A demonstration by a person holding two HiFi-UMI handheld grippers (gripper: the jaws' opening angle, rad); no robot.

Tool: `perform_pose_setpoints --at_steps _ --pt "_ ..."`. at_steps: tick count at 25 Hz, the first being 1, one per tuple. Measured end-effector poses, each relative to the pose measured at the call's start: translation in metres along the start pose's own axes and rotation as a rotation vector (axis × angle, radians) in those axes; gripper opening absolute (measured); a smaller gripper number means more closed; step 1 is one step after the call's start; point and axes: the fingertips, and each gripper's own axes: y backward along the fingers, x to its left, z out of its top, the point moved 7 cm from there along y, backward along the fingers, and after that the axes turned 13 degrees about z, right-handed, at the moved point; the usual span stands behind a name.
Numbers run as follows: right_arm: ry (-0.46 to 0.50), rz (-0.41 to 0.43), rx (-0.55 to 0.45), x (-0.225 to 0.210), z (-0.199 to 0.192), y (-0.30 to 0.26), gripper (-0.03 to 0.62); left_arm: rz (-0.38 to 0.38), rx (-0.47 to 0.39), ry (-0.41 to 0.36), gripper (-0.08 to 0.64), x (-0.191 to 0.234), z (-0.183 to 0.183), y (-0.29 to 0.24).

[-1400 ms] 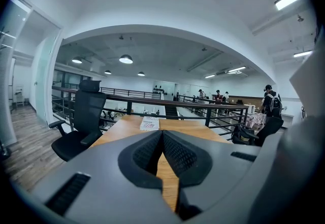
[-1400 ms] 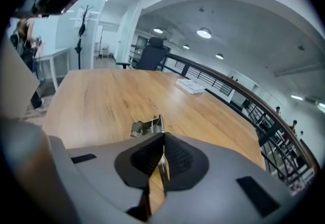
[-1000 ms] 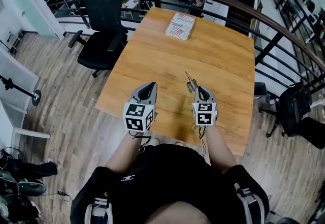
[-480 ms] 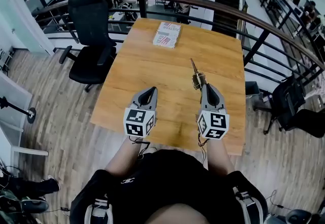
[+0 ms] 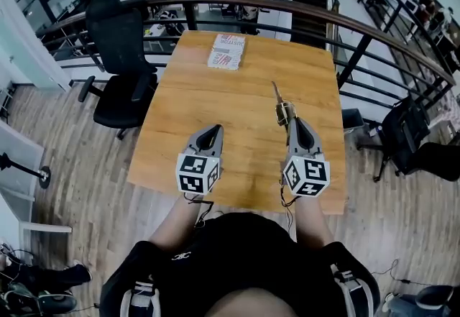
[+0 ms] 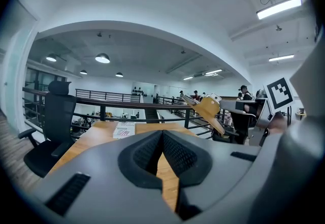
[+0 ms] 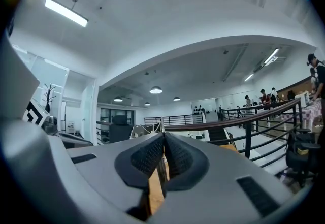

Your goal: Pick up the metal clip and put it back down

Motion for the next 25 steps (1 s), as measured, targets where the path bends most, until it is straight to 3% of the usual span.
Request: perform_pose_setpoints --at_steps 6,10,25 --pt "0.071 -0.001 0.032 0.006 -0.007 -0.008 0.021 0.017 0.004 0.004 0.014 0.008 -0.004 0.005" --pt "0.167 0.008 0.08 0.02 -0.019 -0.022 0.021 0.046 0.001 0.016 0.014 0.023 -0.006 0.014" --pt "0.465 0.088 0.336 0.047 -0.122 -0.068 0.02 0.179 0.009 0.037 0.014 0.055 -0.018 0.042"
